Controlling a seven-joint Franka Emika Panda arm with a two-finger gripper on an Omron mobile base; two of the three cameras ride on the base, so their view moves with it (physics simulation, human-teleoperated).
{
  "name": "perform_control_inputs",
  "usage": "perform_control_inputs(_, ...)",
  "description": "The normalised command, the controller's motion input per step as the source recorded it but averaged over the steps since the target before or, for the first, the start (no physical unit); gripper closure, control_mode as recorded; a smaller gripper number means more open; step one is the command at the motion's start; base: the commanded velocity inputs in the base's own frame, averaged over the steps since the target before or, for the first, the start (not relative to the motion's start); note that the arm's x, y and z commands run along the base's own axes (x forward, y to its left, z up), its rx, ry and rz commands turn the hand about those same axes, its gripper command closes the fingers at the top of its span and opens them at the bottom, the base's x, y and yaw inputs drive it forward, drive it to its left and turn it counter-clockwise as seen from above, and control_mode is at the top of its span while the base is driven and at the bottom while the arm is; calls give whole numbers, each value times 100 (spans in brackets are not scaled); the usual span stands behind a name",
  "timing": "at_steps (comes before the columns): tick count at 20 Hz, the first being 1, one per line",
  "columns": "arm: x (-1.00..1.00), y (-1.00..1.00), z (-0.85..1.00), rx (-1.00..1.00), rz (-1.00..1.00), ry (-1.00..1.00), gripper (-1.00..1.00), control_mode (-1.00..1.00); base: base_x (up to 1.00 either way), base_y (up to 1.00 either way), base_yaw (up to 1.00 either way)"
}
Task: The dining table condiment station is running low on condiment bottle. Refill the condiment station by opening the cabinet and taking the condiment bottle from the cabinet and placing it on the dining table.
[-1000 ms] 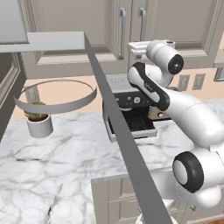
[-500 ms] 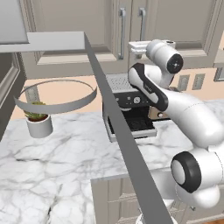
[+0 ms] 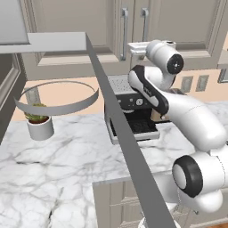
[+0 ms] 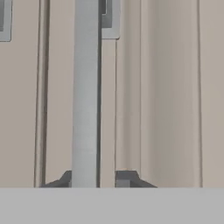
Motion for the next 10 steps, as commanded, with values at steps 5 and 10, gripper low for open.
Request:
perform_control_inputs(5, 0, 0, 0, 0, 0, 0, 100, -100, 0, 0, 0)
perform_control_inputs(10, -1, 0, -14, 0, 1, 0, 100, -100, 0, 0, 0)
